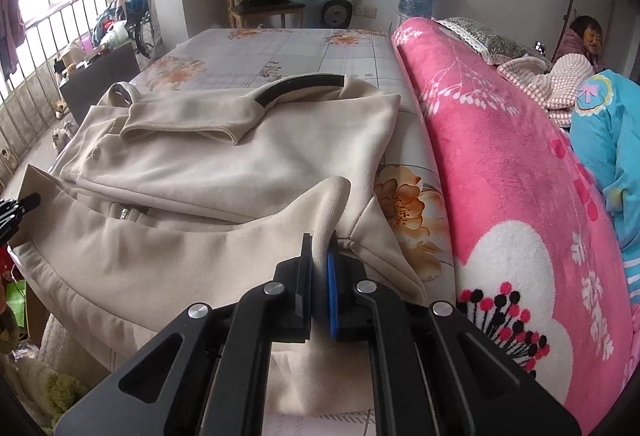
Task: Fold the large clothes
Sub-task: 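Lift the held jacket edge with both tools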
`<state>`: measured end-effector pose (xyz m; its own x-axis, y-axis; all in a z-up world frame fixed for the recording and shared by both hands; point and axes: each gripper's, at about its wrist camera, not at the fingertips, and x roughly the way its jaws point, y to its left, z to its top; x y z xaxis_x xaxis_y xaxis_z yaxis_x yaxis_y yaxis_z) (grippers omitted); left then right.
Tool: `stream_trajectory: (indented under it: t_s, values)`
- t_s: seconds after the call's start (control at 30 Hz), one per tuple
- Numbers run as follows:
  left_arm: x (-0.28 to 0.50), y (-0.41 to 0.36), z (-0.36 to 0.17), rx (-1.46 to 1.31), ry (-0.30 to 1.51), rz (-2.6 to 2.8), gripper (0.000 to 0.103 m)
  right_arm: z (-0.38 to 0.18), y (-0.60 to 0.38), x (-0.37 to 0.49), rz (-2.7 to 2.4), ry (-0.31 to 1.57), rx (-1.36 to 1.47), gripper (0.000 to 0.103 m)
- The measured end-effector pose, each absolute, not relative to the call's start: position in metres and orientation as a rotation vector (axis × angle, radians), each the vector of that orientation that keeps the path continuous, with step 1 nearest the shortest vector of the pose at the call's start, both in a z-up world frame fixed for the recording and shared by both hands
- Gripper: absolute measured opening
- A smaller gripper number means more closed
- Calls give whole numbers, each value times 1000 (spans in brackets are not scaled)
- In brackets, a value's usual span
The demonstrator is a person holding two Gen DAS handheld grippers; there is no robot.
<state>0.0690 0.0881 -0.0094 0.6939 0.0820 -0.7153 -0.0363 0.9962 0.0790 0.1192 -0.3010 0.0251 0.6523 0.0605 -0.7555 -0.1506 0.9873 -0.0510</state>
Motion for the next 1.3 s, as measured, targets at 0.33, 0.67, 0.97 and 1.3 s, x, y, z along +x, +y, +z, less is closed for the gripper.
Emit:
stream_trajectory:
  t_s: [0.33,0.67,0.97,1.3]
  values:
    - [54,72,1,172,810,88,5,35,-310,83,89,775,-78,6]
    - [78,75,-9,134,912,129,5,19,-306,105,71,830,-104,6]
    - [84,77,-15,128,939,127,6,10,-305,116,51,878,-125,6]
    - [87,79,-17,123,952,126,7,2,-305,123,40,909,-136,6]
